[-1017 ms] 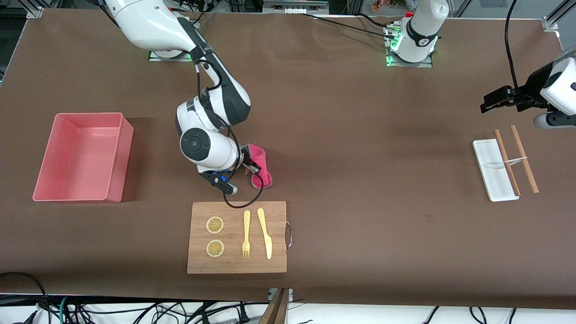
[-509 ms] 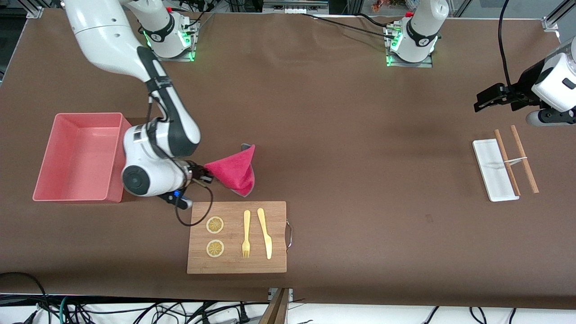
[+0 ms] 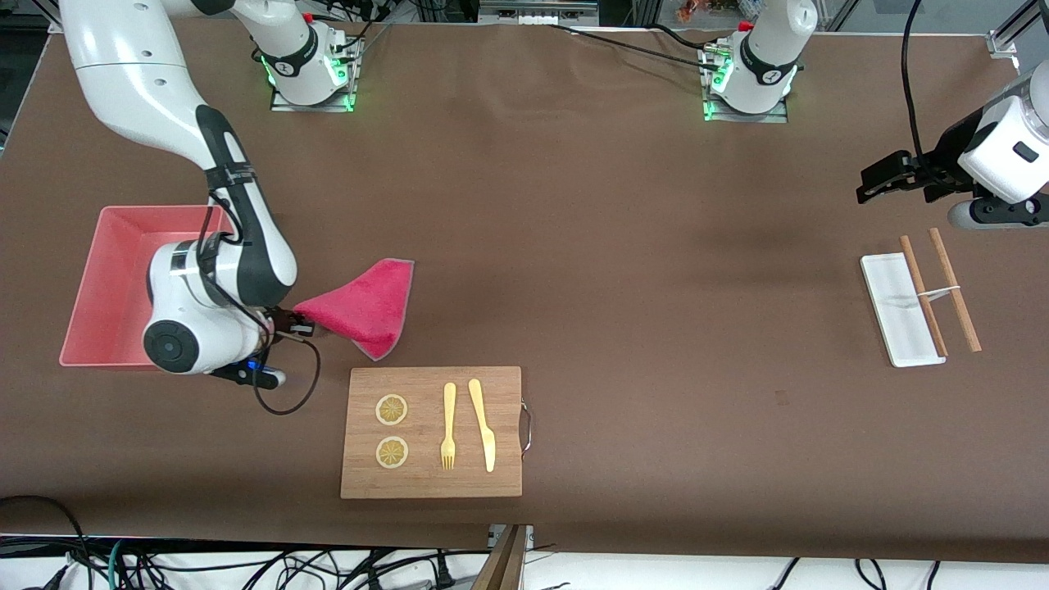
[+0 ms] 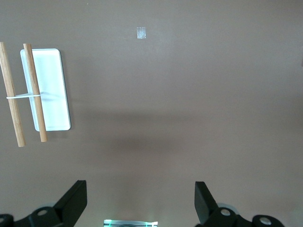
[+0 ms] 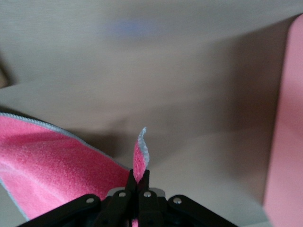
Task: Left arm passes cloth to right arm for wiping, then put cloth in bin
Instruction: 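Wipe the table beside the wooden board with the held cloth, then carry the cloth over the pink bin with the right gripper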
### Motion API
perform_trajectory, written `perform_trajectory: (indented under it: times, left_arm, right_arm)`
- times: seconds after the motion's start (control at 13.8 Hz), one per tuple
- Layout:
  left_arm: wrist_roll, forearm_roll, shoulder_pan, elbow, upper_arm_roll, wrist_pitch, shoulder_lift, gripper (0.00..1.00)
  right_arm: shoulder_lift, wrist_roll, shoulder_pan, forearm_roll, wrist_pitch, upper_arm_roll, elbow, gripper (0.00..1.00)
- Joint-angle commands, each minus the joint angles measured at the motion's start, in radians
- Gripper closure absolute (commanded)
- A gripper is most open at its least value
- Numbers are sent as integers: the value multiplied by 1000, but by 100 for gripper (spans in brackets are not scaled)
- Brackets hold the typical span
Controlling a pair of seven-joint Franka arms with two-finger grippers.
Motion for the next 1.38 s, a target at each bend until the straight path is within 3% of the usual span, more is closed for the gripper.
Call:
perform_trajectory:
  times: [0.0, 0.36, 0.58, 0.87, 1.31]
  left_arm:
    - [-6, 28, 7, 29, -18, -18, 12, 0]
    - [-16, 28, 7, 27, -18, -25, 12, 0]
    - [-17, 28, 11, 27, -15, -25, 14, 0]
    - [-19, 28, 7, 27, -18, -25, 12, 0]
    - [-19, 28, 7, 27, -18, -24, 12, 0]
  right_arm:
    - [-30, -86, -33, -84, -56, 11, 0, 100]
    - [-151, -208, -44, -156, -213, -9, 35, 100]
    - [-198, -302, -46, -175, -412, -27, 168, 100]
    - [-198, -521, -47, -173, -614, -150, 357, 100]
    - [-201, -761, -49, -177, -642, -337, 354, 100]
